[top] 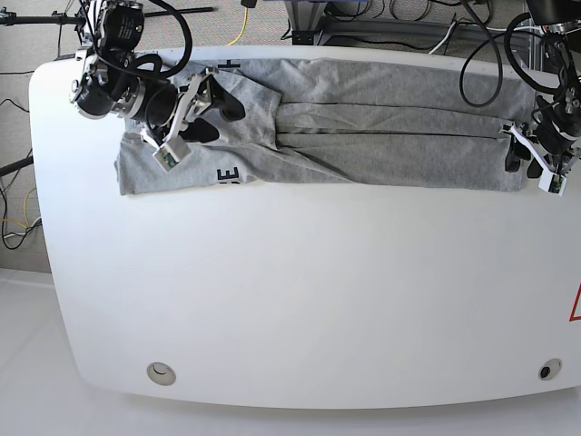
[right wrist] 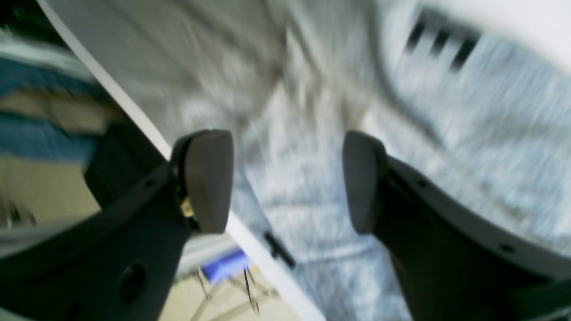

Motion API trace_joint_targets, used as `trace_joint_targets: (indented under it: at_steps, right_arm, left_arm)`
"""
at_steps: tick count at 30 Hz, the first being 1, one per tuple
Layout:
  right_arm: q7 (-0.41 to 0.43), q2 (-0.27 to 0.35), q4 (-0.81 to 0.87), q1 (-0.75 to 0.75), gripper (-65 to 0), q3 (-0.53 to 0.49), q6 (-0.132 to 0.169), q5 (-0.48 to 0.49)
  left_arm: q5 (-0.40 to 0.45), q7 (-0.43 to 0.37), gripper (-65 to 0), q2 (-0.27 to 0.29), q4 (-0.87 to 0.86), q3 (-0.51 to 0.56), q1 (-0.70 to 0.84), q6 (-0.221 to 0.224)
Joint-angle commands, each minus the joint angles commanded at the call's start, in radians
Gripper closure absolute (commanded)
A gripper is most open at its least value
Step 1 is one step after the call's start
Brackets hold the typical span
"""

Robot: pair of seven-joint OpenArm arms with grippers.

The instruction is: Fold the T-shirt properly

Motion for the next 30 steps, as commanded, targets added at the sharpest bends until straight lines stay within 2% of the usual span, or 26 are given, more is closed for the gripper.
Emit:
trace_joint_targets:
  at_steps: [9, 11, 17, 21, 23, 25, 27, 30]
  right_arm:
    - [-0.009, 0.005, -0.03, -0.028, -37.1, -0.067, 0.0, 0.001]
    - [-0.004, 0.011, -0.044, -0.036, -36.5, -0.085, 0.0, -0.019]
    - [-0.002, 0.024, -0.048, -0.042, -32.2, -0.109, 0.0, -0.043]
    - [-0.013, 0.042, -0.049, -0.041, -25.8, -0.118, 0.0, -0.031]
    - [-0.038, 0.063, -0.046, -0.043, -17.2, -0.15, 0.0, 0.0]
    - [-0.042, 0.068, -0.044, -0.045, -11.5, -0.155, 0.0, -0.001]
    - [-0.043, 0.071, -0.043, -0.045, -5.9, -0.161, 0.0, -0.012]
    - [-0.032, 0.071, -0.043, -0.046, 0.0, -0.17, 0.0, -0.057]
  left_arm:
    - [-0.067, 0.031, -28.8, 0.007, 0.009, -0.013, 0.003, -0.007]
    - [-0.102, 0.056, -29.4, 0.007, 0.013, -0.014, 0.012, -0.009]
    - [-0.112, 0.056, -28.5, 0.005, 0.021, -0.013, 0.026, -0.008]
    - [-0.098, 0.039, -25.8, 0.006, 0.031, -0.008, 0.044, -0.007]
    - [-0.077, 0.02, -16.1, 0.006, 0.041, -0.006, 0.055, -0.007]
    - [-0.073, 0.009, -10.1, 0.007, 0.043, -0.008, 0.066, -0.009]
    - [-0.07, -0.001, -5.6, 0.008, 0.046, -0.007, 0.076, -0.01]
    - [-0.062, -0.023, -2.7, 0.009, 0.05, -0.007, 0.09, -0.01]
